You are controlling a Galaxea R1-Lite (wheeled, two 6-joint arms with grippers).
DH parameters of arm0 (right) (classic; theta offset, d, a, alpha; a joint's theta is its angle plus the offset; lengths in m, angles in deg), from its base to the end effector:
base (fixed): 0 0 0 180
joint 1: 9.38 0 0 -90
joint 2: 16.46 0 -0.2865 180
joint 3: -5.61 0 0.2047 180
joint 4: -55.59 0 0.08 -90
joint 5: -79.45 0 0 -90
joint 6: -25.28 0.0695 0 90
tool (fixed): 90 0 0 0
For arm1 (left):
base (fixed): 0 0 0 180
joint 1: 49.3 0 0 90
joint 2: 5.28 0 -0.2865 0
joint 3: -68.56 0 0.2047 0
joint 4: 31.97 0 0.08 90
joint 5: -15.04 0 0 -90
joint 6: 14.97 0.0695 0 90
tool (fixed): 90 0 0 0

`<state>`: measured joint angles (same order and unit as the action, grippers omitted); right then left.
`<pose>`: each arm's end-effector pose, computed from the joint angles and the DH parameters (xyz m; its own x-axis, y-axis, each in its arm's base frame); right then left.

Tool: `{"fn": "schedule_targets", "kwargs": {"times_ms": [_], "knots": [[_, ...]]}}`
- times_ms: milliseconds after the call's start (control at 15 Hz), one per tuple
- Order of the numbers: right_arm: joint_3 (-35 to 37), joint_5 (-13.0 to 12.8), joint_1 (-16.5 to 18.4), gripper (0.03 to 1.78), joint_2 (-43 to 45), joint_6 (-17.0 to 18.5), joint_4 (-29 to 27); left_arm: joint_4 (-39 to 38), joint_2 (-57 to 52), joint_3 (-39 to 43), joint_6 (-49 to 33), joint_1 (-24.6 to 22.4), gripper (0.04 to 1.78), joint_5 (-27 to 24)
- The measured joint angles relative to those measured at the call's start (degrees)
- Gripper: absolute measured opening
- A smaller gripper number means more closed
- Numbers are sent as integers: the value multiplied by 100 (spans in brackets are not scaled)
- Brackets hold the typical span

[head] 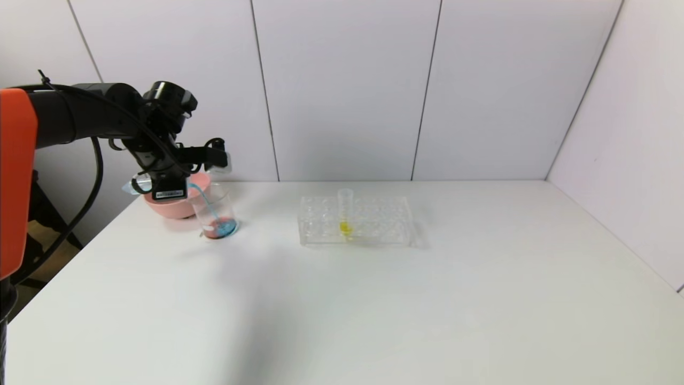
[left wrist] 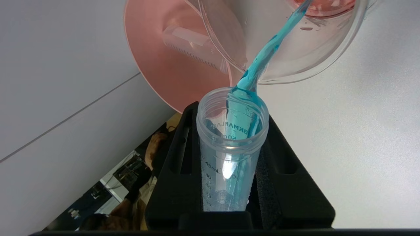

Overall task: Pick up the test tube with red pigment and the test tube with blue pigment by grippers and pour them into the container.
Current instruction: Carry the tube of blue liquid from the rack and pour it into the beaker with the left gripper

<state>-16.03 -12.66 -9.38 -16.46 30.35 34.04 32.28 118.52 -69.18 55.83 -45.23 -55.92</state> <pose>0.0532 -0.0026 0.0757 0.9993 -0.0368 0.0016 0.0365 0.9954 0.0884 0.4516 -0.0094 0.1753 0.6253 0.2826 -0.7274 0.6786 0.2634 0.6857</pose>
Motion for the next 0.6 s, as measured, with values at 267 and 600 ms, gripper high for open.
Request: {"fn": "schedule_targets", "kwargs": {"times_ms": [267,600], "knots": [[0,0,0,177,0,0,0,83,11,0,52,149,47,396],[0,0,0,177,0,0,0,74,32,0,111,372,47,797]]}}
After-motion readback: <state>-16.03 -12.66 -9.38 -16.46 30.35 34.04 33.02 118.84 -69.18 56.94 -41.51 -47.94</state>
